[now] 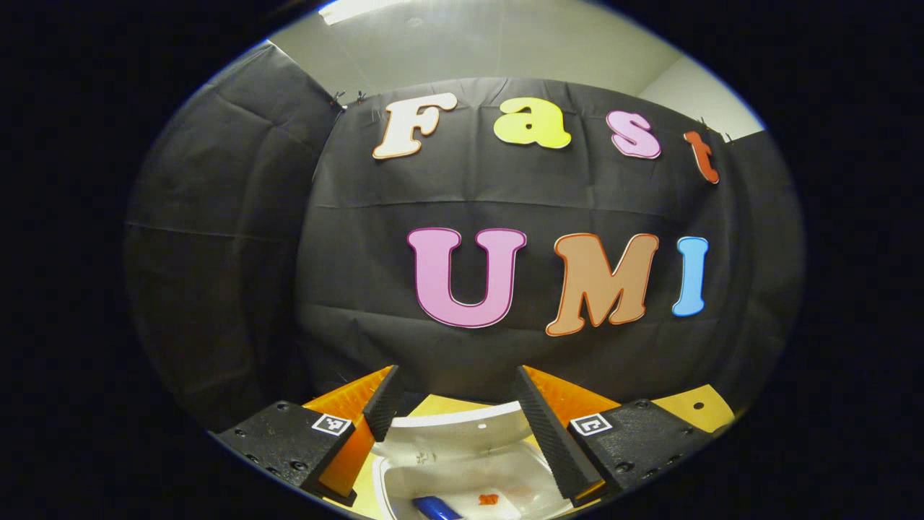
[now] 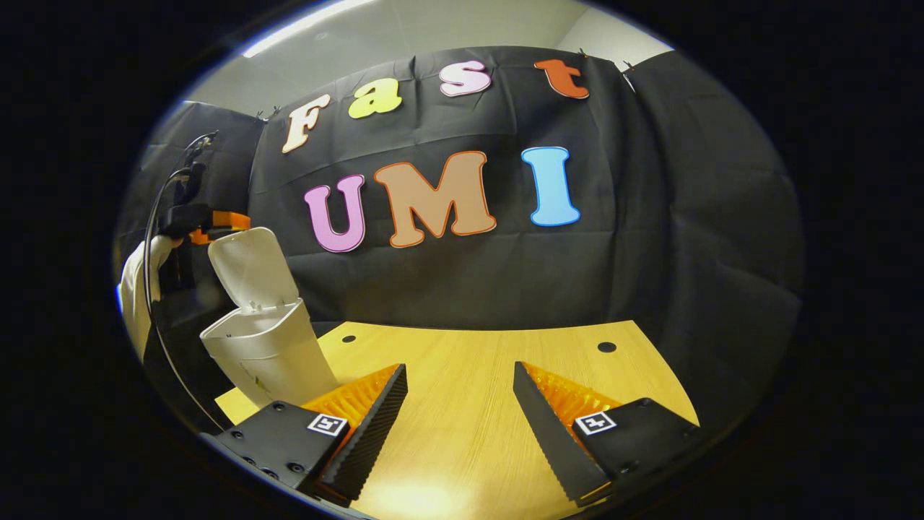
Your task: Press the lid of the desktop garbage bin to open it, pick up the crumpled paper on the desktop and throw it into the bin, then pick up the pop can on the desktop and drop it into the bin, and finally close the garbage bin lid.
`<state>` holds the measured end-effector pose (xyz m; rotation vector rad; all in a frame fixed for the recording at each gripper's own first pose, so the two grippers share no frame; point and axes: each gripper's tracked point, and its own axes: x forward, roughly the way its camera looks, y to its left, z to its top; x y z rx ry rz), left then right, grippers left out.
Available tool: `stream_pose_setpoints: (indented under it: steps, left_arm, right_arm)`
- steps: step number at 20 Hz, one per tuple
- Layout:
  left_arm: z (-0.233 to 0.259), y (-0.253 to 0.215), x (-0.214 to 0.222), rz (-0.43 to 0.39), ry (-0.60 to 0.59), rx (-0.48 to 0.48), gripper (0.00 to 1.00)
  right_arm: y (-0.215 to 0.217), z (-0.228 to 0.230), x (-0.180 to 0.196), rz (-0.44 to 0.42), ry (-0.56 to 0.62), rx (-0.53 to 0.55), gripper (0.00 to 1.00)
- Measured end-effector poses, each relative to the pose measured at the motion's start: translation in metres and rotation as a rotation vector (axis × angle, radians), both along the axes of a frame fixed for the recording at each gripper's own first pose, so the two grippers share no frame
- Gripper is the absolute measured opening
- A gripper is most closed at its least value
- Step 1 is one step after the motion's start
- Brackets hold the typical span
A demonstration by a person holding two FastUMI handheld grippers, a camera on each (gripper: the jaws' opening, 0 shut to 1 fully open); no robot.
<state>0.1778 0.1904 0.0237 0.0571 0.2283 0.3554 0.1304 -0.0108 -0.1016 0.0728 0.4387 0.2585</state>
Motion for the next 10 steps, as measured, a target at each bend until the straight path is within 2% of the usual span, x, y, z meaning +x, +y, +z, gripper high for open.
stream_pose_setpoints:
  steps: [3, 6, 10]
  left_arm:
    - [-0.021, -0.026, -0.036, 0.009, -0.03, 0.066, 0.92]
    - [-0.043, -0.058, -0.059, -0.022, -0.076, 0.059, 0.94]
    - [-0.078, -0.069, -0.079, -0.006, -0.042, 0.097, 0.94]
  right_arm:
    - [0.007, -0.001, -0.001, 0.024, 0.006, -0.008, 0.98]
    - [0.012, 0.003, 0.0, 0.046, -0.001, -0.015, 0.98]
    - [0.017, 0.001, -0.003, 0.063, 0.01, -0.018, 0.98]
